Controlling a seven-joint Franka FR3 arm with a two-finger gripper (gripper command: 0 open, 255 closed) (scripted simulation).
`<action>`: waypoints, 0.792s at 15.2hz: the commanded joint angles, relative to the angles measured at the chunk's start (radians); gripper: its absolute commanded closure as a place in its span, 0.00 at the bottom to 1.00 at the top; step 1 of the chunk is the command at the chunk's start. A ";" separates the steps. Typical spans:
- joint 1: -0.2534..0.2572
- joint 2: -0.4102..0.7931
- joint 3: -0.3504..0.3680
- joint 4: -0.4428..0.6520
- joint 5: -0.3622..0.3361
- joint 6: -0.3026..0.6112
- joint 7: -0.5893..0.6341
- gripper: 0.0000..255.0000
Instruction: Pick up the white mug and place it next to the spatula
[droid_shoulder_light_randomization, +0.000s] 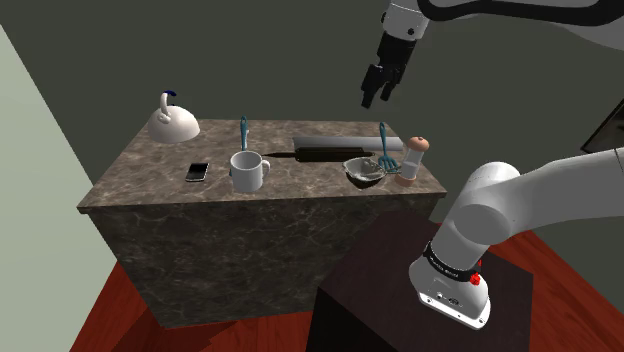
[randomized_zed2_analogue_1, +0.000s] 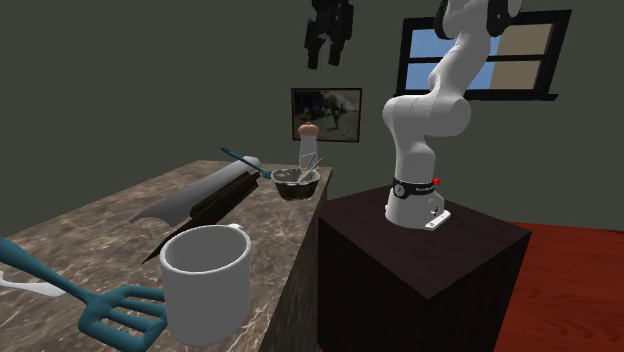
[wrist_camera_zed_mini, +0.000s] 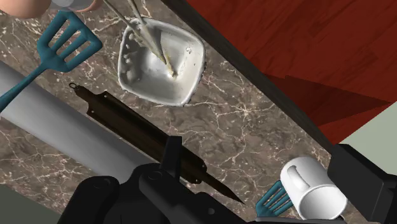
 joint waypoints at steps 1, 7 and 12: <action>0.000 0.000 0.000 0.000 0.000 0.000 0.000 0.00; 0.024 0.152 0.085 -0.005 0.036 0.152 0.099 0.00; 0.037 0.306 0.154 0.029 0.046 0.267 0.182 0.00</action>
